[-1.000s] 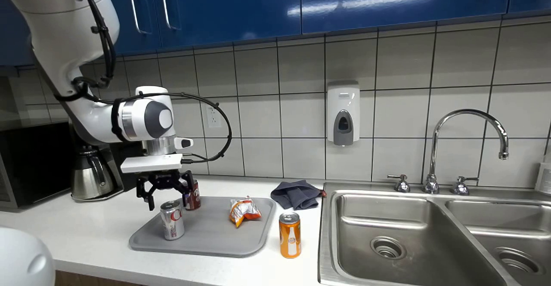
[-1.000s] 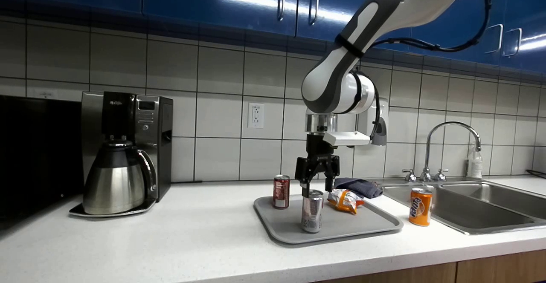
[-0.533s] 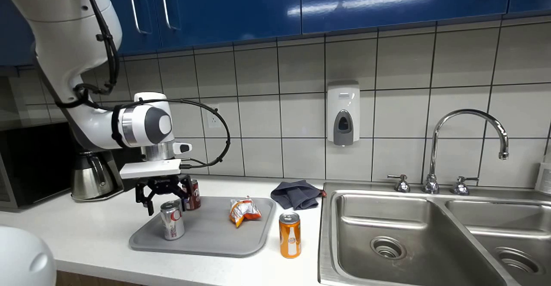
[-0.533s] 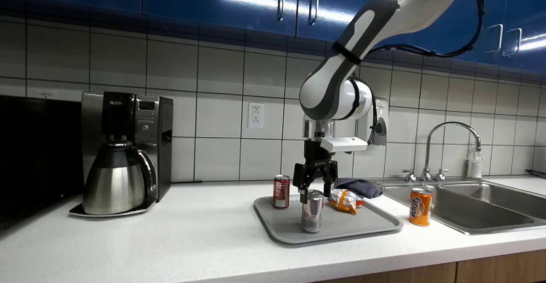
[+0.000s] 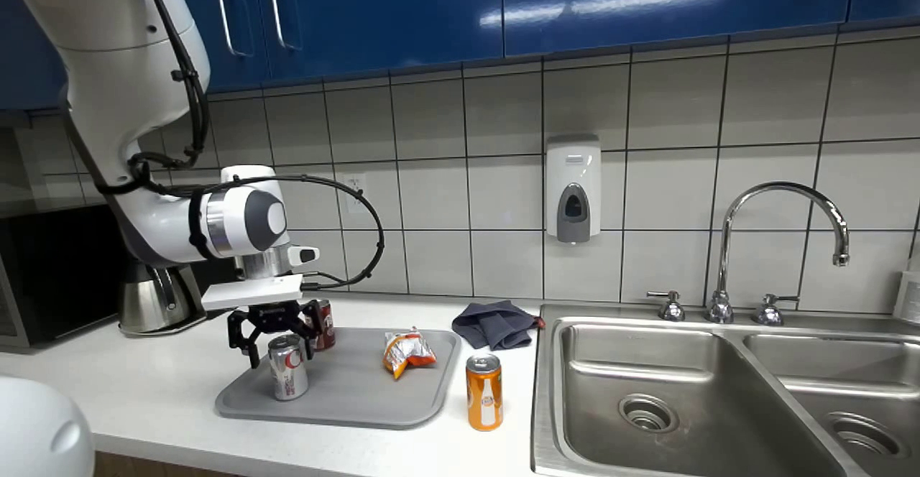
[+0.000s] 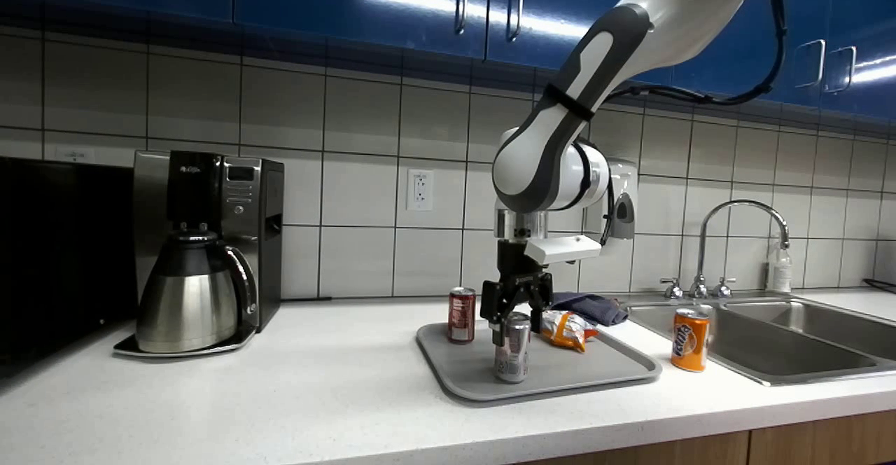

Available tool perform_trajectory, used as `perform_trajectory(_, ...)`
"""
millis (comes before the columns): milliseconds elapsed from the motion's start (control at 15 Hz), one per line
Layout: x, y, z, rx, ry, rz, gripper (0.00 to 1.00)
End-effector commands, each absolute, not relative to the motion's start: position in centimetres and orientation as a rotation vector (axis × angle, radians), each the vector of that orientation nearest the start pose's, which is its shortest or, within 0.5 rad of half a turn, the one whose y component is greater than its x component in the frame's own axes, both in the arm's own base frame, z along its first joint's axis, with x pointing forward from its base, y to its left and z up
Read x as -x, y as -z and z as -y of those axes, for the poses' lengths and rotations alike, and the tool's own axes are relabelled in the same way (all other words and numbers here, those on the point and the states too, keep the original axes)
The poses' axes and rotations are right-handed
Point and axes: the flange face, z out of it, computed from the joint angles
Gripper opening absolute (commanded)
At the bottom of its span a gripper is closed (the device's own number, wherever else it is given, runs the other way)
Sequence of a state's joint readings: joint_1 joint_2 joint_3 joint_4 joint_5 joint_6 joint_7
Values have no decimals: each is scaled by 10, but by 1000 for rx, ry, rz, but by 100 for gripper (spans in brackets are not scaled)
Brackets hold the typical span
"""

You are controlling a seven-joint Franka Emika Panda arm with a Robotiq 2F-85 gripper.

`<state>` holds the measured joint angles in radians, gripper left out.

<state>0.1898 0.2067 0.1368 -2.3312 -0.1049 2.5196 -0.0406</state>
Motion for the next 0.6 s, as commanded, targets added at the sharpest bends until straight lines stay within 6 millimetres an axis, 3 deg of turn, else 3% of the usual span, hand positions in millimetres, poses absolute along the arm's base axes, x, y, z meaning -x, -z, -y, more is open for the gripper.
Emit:
perform_trajectory(0,-478,-244,-171,3111,-13,698,100)
perform_trajectory(200,-469,-238,-170,3113,-24,695,100)
perform_trajectory(533,-489,-239,-166,3121,-28,673,100)
